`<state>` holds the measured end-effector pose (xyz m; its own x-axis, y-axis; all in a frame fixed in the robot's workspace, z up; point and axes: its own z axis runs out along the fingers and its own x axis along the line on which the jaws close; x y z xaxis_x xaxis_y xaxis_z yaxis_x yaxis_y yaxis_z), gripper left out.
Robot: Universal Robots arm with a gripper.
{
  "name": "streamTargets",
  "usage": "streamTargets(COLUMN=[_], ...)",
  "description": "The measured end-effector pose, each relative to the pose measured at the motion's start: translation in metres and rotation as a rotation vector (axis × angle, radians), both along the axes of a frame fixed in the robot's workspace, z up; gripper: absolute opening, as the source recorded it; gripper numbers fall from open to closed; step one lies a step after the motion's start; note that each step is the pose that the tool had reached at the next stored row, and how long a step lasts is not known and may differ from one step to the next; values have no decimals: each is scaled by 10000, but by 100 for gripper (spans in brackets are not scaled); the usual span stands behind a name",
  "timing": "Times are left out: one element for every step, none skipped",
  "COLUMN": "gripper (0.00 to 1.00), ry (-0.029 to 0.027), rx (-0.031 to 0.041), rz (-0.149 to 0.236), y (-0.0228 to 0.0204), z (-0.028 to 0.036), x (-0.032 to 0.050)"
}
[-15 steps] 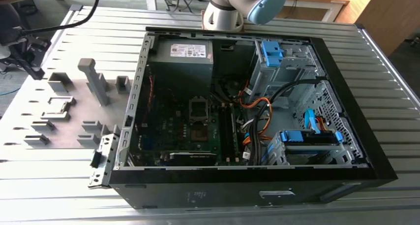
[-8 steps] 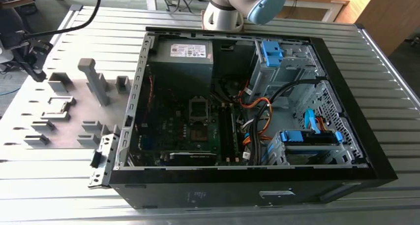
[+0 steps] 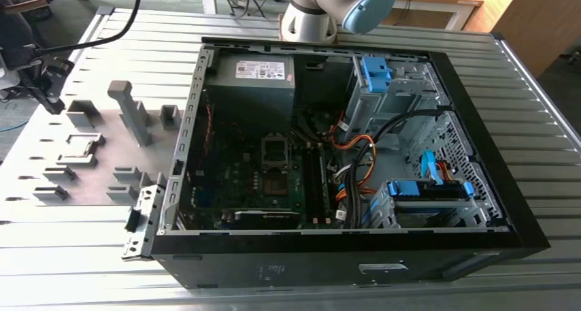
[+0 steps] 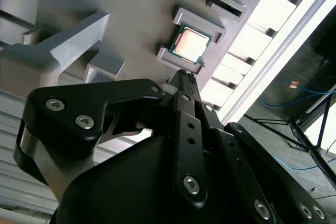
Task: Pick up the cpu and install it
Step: 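Pick up the cpu and move it towards the insertion slot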
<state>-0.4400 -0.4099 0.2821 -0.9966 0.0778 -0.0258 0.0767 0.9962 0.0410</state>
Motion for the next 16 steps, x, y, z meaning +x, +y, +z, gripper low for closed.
streamTargets(gripper=[11, 11, 11, 11, 11, 11, 11, 11, 11, 11, 11, 11, 11, 11, 11, 11], ry=[0, 0, 0, -3, -5, -2, 0, -1, -1, 0, 0, -1, -1, -1, 0, 0], rx=[0, 0, 0, 2, 3, 2, 0, 1, 1, 0, 0, 1, 1, 1, 0, 0], rz=[0, 0, 0, 0, 0, 0, 0, 0, 0, 0, 0, 0, 0, 0, 0, 0], y=[0, 0, 0, 0, 0, 0, 0, 0, 0, 0, 0, 0, 0, 0, 0, 0], z=[0, 0, 0, -5, -13, -19, -25, -37, -49, -61, -72, -85, -99, -114, -126, -139], x=[0, 0, 0, 0, 0, 0, 0, 0, 0, 0, 0, 0, 0, 0, 0, 0])
